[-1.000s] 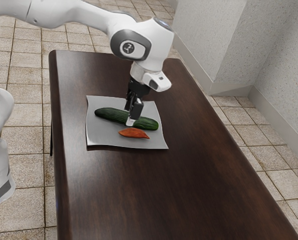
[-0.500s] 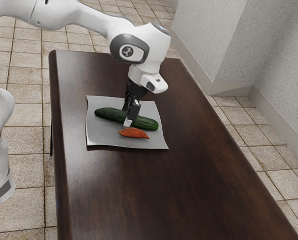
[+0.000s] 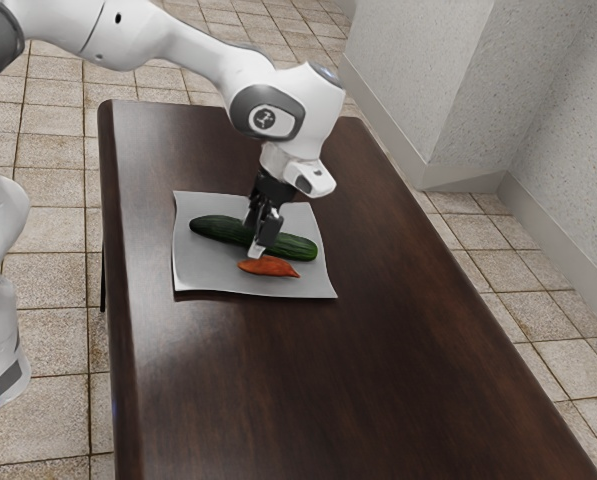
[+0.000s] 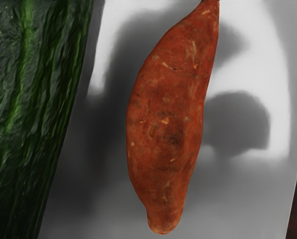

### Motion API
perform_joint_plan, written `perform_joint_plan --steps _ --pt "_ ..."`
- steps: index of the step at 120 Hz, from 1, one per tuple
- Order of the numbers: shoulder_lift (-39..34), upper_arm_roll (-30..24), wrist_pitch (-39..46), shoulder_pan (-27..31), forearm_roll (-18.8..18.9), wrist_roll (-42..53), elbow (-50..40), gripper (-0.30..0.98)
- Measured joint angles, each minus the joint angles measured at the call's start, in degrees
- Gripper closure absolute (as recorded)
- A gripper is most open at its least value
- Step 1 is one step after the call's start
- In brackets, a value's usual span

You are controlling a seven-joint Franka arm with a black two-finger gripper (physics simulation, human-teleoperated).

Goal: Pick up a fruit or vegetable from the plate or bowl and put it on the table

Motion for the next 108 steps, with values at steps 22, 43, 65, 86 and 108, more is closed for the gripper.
perform_joint_plan --steps 22,43,65,86,108 --pt "1.18 -0.06 0.71 -0.2 -0.11 0.26 0.0 0.0" --pt "3.0 -0.1 1.58 -0.42 -0.44 0.47 0.28 0.0" --pt "5.29 -0.33 2.5 -0.4 -0.53 0.65 1.14 0.0" --pt "6.76 -0.68 2.99 -0.84 -0.7 0.78 2.62 0.02" --pt "7.66 -0.69 3.75 -1.5 -1.58 0.86 2.9 0.28"
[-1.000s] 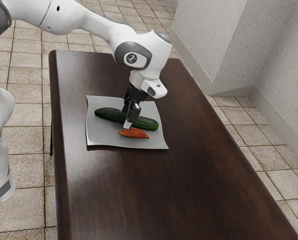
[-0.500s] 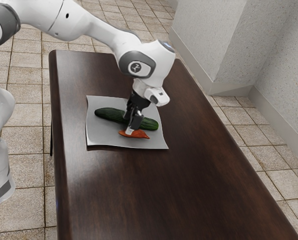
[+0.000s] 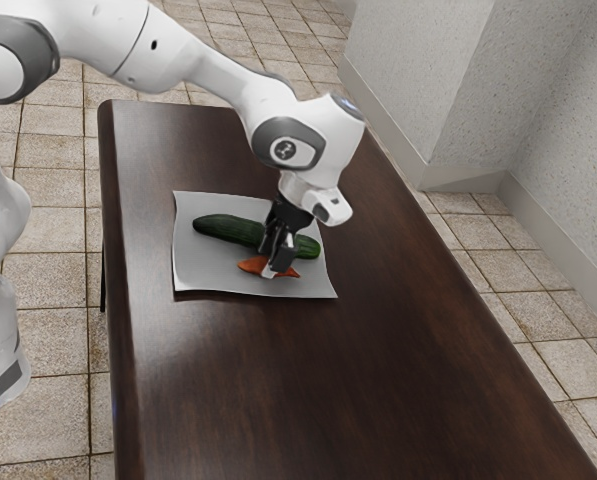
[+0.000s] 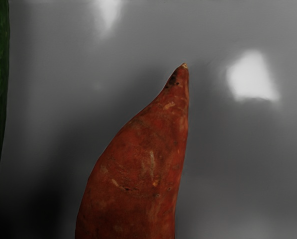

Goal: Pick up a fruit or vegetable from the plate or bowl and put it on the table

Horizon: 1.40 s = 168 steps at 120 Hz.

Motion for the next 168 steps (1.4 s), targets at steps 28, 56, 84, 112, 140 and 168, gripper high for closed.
perform_joint_plan --steps 28,56,84,112,140,168 --pt "0.09 0.0 0.54 -0.23 -0.19 -0.06 -0.06 0.49" --pt "2.39 0.12 1.13 -0.61 -1.25 -0.11 0.08 0.55" --pt "0.55 -0.02 1.17 -2.73 -1.47 0.0 7.4 0.55" --pt "11.22 -4.03 1.11 -3.95 -3.16 1.03 23.79 0.56" --pt "17.23 -8.69 1.26 -4.85 -4.67 2.33 30.1 0.56" --pt "18.26 -10.07 2.47 -4.74 -6.17 3.31 30.31 0.24"
